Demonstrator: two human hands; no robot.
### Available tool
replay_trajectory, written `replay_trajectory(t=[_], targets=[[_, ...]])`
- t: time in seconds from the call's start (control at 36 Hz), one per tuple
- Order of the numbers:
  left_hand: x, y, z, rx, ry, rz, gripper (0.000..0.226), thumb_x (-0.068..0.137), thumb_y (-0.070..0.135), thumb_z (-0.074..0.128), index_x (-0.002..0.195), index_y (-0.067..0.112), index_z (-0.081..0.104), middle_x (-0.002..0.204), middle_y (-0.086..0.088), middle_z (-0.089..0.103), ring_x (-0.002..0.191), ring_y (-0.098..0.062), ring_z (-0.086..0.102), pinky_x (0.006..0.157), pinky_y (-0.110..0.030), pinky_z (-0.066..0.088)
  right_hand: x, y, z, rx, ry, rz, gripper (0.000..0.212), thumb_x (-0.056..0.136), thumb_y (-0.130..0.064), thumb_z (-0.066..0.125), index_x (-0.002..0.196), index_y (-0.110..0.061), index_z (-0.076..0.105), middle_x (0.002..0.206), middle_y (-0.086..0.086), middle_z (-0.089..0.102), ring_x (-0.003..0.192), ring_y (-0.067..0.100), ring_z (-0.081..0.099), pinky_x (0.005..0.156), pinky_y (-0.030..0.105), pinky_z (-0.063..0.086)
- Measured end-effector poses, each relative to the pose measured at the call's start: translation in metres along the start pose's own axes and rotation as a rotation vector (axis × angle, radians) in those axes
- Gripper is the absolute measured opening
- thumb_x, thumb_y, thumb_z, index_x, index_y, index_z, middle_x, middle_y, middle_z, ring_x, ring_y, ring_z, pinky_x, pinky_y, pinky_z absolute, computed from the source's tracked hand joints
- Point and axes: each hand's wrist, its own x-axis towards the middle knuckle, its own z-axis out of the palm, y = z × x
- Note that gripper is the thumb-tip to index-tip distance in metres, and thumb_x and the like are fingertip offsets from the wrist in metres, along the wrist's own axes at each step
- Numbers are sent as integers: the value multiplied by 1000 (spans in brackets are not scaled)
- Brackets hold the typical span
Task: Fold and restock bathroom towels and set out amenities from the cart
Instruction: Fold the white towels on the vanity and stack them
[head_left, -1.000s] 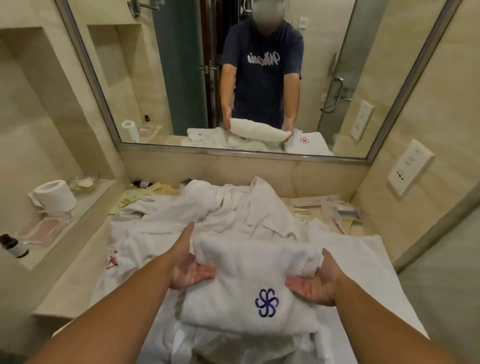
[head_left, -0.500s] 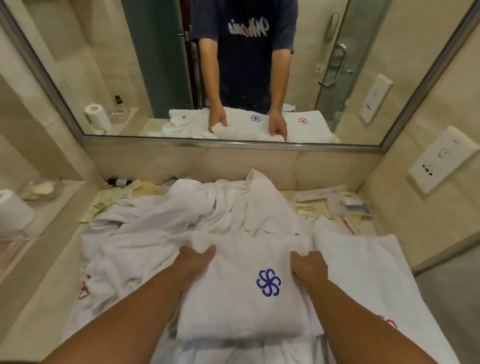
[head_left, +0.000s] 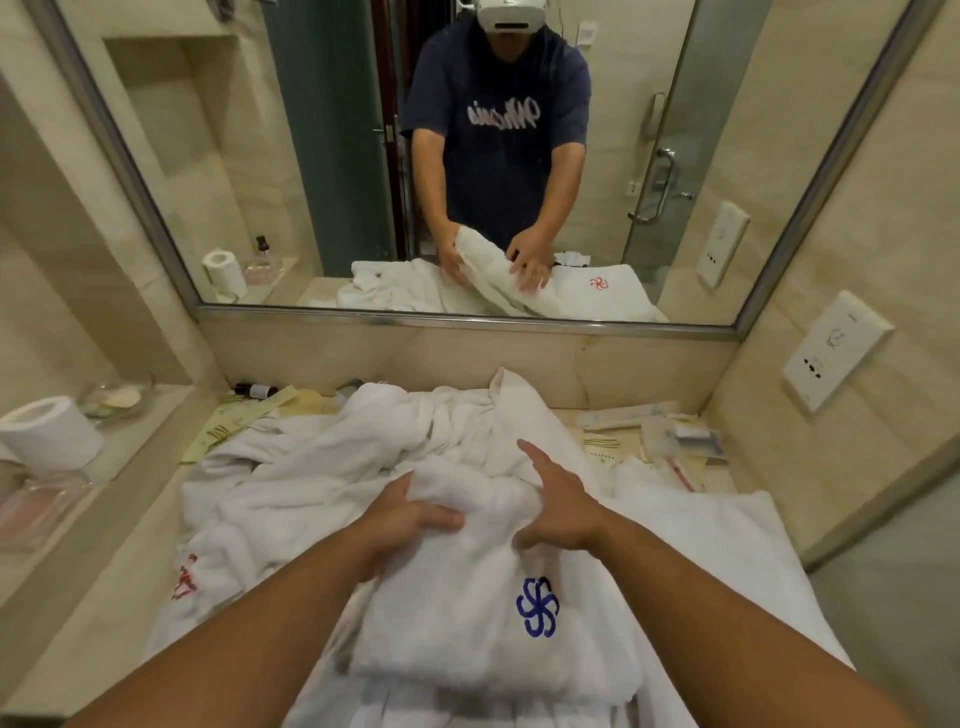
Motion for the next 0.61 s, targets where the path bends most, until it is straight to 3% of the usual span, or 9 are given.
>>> replay_trajectory(t=[0.06, 0.17, 0.31, 0.44, 0.53, 0.61], targets=[[-13, 11, 5, 54, -28, 54, 50, 69, 3, 90, 110, 23, 69, 102, 3, 78, 104, -22, 72, 98, -43, 56, -8, -6, -11, 28, -78, -41, 141, 46, -42, 98, 155, -59, 10, 164, -3, 28, 149, 23, 30, 118, 48, 38], [-33, 35, 16, 194, -174, 209, 63, 61, 12, 90, 119, 26, 71, 115, 3, 76, 112, -19, 70, 101, -46, 54, -29, -17, -31, -153, -122, -150, 135, 51, -46, 98, 160, -45, 19, 164, -10, 30, 150, 17, 28, 123, 37, 28], [-59, 67, 31, 287, -222, 339, 62, 56, 13, 92, 112, 26, 68, 114, -7, 75, 114, -30, 69, 104, -57, 51, -72, -22, -50, -144, -86, -197, 95, 53, -36, 99, 138, -37, 55, 133, -14, 61, 122, 12, 56, 101, 28, 45], [-84, 91, 50, 379, -155, 446, 62, 52, 19, 93, 108, 19, 65, 110, -14, 71, 111, -34, 67, 100, -59, 51, -115, -17, -60, -62, 51, -230, 67, 59, -26, 97, 118, -35, 67, 114, -13, 70, 102, 11, 65, 87, 29, 53], [-103, 105, 63, 469, -64, 524, 55, 54, 37, 93, 101, 35, 66, 101, 1, 74, 103, -23, 70, 94, -52, 56, -139, -9, -65, 107, 163, -200, 54, 59, -19, 96, 108, -28, 73, 101, -8, 75, 94, 18, 70, 82, 34, 57], [-123, 112, 76, 585, 55, 596, 43, 69, 51, 89, 99, 37, 61, 95, 9, 70, 90, -15, 67, 79, -39, 57, -160, 3, -72, 267, 228, -190, 56, 53, -25, 93, 105, -26, 74, 99, -5, 77, 94, 21, 72, 87, 43, 59]])
